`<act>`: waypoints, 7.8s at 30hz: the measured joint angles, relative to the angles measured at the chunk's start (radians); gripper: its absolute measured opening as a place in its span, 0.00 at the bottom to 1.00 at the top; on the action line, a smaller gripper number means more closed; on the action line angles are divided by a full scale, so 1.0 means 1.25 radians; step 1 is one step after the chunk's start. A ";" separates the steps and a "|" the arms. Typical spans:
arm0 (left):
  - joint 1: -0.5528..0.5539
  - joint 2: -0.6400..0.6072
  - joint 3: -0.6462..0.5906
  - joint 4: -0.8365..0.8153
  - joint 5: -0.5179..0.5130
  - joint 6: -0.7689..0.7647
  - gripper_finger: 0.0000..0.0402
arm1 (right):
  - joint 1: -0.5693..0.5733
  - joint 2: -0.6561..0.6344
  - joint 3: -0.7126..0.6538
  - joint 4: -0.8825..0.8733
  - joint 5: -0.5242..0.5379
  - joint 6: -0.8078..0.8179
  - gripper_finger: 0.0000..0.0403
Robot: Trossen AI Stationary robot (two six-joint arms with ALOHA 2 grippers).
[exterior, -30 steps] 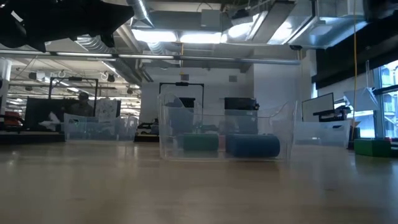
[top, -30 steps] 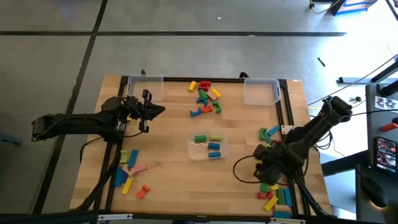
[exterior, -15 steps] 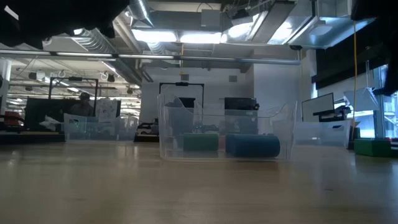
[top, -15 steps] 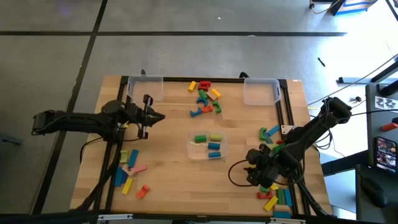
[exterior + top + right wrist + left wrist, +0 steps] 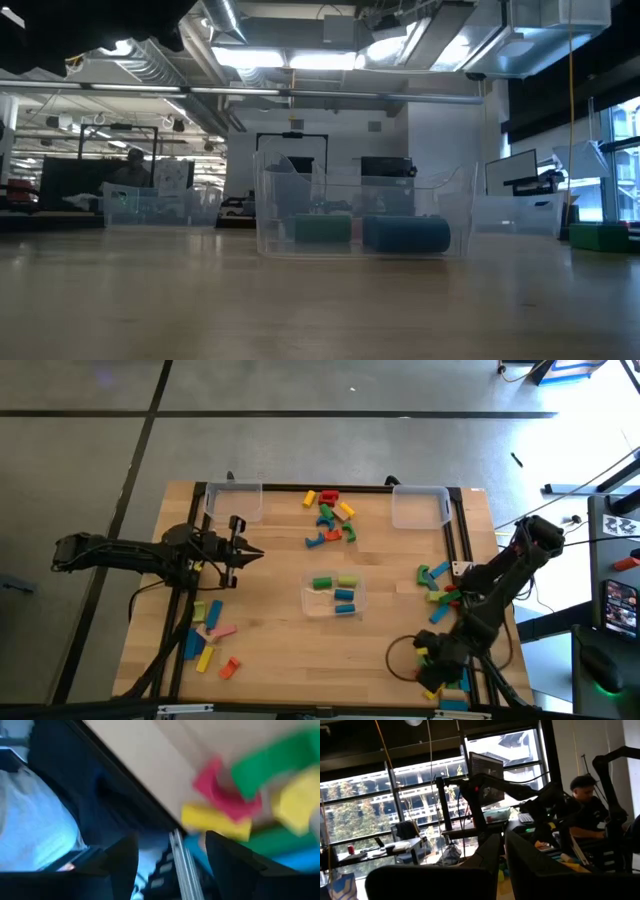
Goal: Sort blocks by size
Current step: Put the light brown cylindrical block into the bottom transparent bin, then put the yellow cylindrical block into the bottom transparent bin
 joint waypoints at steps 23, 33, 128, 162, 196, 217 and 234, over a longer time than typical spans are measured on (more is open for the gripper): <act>0.000 0.000 0.000 0.005 -0.004 -0.002 0.06 | 0.118 0.193 0.001 0.053 -0.125 0.063 0.56; 0.000 0.000 0.000 0.007 -0.004 -0.002 0.06 | 0.118 0.235 0.002 0.046 -0.144 0.048 0.56; 0.001 0.000 0.000 0.008 -0.004 0.002 0.06 | -0.110 -0.046 0.009 -0.077 0.124 -0.212 0.31; 0.001 0.004 0.000 -0.143 -0.199 -0.026 0.06 | -0.589 0.125 0.009 0.472 0.428 -1.366 0.32; 0.022 0.462 0.249 -0.251 -0.440 -0.096 0.06 | -0.621 0.006 -0.132 0.427 0.359 -1.487 0.68; 0.341 0.763 0.566 -0.599 -0.342 -0.307 0.45 | -0.620 -0.257 -0.457 0.686 0.404 -1.342 0.68; 0.411 1.023 0.875 -0.821 -0.324 -0.286 0.55 | -0.620 -0.255 -0.468 0.689 0.452 -1.392 0.68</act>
